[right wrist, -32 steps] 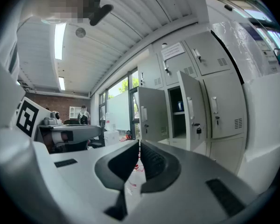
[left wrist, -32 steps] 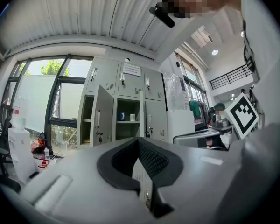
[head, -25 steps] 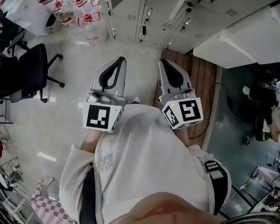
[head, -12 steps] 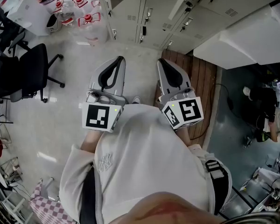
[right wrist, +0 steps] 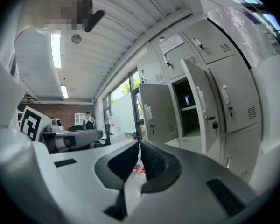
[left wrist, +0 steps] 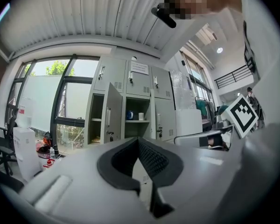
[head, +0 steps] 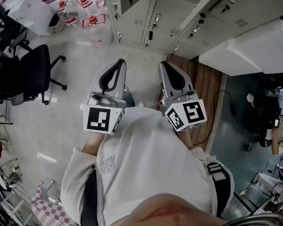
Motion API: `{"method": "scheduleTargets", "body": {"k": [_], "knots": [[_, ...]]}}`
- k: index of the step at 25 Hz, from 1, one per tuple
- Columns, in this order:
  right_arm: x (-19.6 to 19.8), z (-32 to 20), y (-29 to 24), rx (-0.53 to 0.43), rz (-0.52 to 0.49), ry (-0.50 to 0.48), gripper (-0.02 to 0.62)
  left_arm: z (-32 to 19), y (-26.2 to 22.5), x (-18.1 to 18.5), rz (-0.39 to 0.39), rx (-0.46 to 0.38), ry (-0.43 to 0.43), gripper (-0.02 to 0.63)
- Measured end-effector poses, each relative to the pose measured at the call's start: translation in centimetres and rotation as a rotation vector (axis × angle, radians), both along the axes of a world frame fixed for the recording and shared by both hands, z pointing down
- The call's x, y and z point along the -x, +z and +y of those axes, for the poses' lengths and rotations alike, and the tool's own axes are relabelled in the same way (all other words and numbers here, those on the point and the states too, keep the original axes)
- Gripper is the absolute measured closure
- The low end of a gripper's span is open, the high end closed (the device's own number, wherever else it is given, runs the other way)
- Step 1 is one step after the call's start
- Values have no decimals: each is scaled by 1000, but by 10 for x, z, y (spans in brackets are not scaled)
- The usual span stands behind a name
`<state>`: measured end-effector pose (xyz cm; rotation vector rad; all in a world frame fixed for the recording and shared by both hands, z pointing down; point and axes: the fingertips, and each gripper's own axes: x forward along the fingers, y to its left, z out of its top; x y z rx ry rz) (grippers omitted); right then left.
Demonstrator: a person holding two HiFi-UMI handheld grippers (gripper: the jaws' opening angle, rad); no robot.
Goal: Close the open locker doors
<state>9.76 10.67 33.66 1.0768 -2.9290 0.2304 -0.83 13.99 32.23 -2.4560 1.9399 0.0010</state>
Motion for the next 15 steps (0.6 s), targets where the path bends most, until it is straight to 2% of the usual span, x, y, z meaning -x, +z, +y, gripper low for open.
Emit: {"method": "scheduleTargets", "body": {"k": [10,15], "knots": [[86,-63,-24,-42,-26,-9,578,-69,-23,87,-17,-17,3,604],[108,-88,-16,-9,-41,7,577,-93,-15,109,-2,15,4,604]]}}
